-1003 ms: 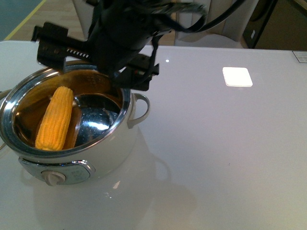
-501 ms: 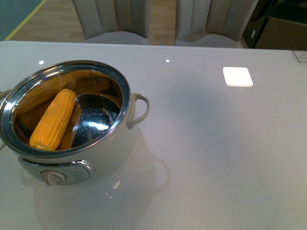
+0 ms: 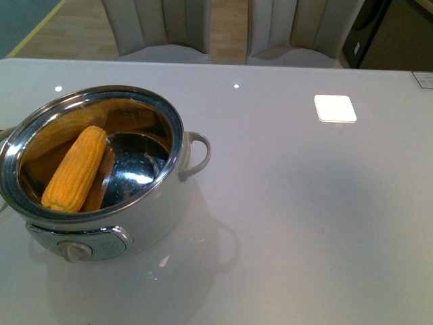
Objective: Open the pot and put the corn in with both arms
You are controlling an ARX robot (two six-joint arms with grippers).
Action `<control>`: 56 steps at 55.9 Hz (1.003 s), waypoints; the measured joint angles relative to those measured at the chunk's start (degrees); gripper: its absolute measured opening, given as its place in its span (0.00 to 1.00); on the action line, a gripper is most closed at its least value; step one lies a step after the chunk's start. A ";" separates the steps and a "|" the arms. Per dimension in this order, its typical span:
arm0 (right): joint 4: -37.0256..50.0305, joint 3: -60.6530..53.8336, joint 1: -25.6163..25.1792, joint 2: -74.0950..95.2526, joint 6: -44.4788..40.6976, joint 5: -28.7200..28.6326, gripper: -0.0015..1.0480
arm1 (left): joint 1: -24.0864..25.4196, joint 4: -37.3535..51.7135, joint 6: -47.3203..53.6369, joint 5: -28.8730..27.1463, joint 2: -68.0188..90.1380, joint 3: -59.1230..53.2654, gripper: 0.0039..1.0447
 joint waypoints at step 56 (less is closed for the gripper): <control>20.39 -26.71 -7.23 -30.36 -12.72 2.47 0.02 | 0.00 -0.02 0.00 0.02 0.00 0.00 0.93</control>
